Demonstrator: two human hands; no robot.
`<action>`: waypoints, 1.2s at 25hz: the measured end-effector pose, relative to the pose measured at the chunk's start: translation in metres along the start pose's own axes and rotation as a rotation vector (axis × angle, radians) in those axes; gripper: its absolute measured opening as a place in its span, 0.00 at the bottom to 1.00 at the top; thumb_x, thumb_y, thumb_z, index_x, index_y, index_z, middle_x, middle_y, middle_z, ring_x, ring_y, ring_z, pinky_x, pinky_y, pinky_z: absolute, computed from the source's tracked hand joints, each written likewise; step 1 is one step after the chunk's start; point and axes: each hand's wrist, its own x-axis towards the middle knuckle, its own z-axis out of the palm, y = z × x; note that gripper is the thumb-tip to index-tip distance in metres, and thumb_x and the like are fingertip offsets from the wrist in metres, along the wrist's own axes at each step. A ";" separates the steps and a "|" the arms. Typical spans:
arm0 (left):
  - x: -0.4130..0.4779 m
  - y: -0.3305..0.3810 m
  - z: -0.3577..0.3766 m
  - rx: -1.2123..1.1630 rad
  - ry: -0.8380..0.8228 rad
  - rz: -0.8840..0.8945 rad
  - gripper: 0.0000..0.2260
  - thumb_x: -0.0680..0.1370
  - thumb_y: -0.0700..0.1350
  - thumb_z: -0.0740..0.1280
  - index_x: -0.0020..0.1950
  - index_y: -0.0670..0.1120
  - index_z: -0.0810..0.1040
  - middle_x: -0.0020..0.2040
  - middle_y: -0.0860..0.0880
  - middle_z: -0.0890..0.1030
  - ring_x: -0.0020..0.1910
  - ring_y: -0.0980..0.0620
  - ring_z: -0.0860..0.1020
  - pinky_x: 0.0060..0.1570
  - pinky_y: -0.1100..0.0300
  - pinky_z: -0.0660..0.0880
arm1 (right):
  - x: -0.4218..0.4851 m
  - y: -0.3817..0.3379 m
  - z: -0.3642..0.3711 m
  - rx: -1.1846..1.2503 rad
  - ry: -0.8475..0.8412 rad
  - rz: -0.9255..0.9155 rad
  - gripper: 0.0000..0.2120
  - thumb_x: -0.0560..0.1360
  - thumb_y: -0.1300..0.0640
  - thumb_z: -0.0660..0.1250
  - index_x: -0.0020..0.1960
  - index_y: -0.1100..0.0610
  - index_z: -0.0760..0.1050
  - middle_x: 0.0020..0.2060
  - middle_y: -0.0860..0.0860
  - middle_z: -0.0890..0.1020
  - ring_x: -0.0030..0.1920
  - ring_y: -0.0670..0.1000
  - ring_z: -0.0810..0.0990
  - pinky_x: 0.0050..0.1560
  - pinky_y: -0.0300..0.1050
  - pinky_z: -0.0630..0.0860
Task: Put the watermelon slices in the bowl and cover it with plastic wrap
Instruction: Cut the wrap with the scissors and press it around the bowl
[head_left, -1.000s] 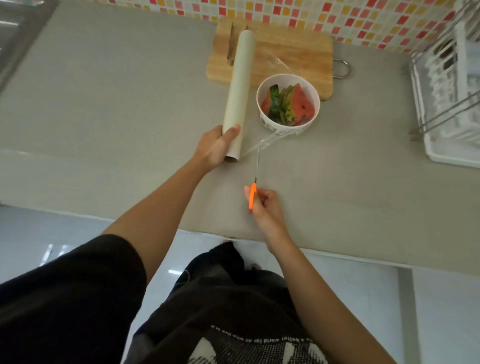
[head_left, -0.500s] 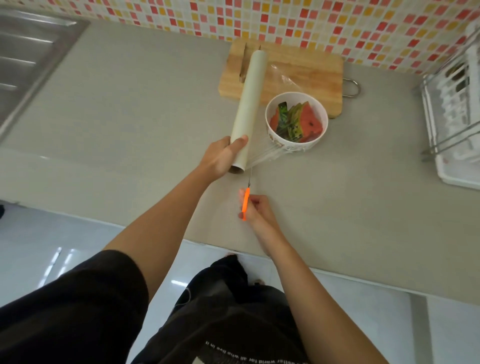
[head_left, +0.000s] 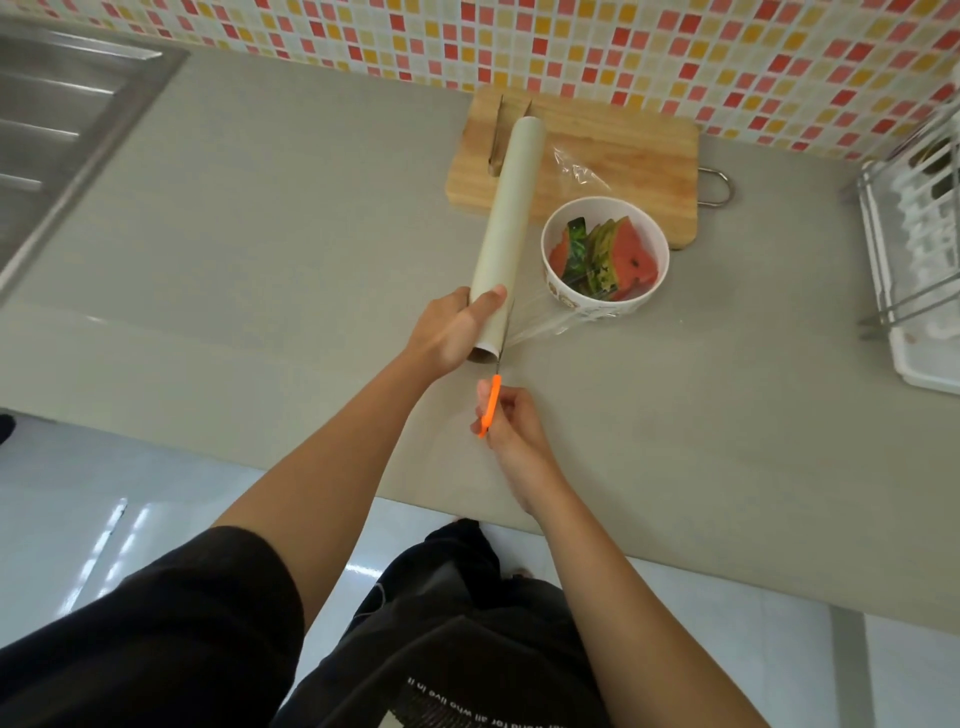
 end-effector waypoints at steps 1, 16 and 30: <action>0.000 0.000 0.000 0.000 0.001 0.003 0.29 0.67 0.67 0.59 0.53 0.45 0.77 0.49 0.43 0.81 0.47 0.41 0.81 0.53 0.42 0.77 | 0.000 0.003 -0.002 0.010 -0.008 -0.008 0.04 0.77 0.57 0.64 0.49 0.56 0.69 0.39 0.44 0.76 0.37 0.39 0.77 0.40 0.31 0.73; 0.003 -0.008 -0.001 0.040 -0.002 0.060 0.26 0.73 0.66 0.54 0.51 0.45 0.75 0.48 0.44 0.80 0.48 0.43 0.79 0.51 0.48 0.74 | 0.025 -0.021 -0.007 -0.115 0.040 -0.025 0.11 0.76 0.45 0.62 0.48 0.53 0.69 0.38 0.44 0.76 0.32 0.37 0.76 0.37 0.26 0.71; 0.013 -0.014 -0.005 0.045 -0.027 0.068 0.26 0.72 0.67 0.54 0.52 0.47 0.75 0.47 0.46 0.81 0.47 0.46 0.79 0.51 0.48 0.76 | 0.071 -0.043 -0.014 -0.185 0.020 -0.071 0.14 0.76 0.42 0.59 0.44 0.54 0.68 0.36 0.48 0.75 0.31 0.36 0.75 0.35 0.25 0.69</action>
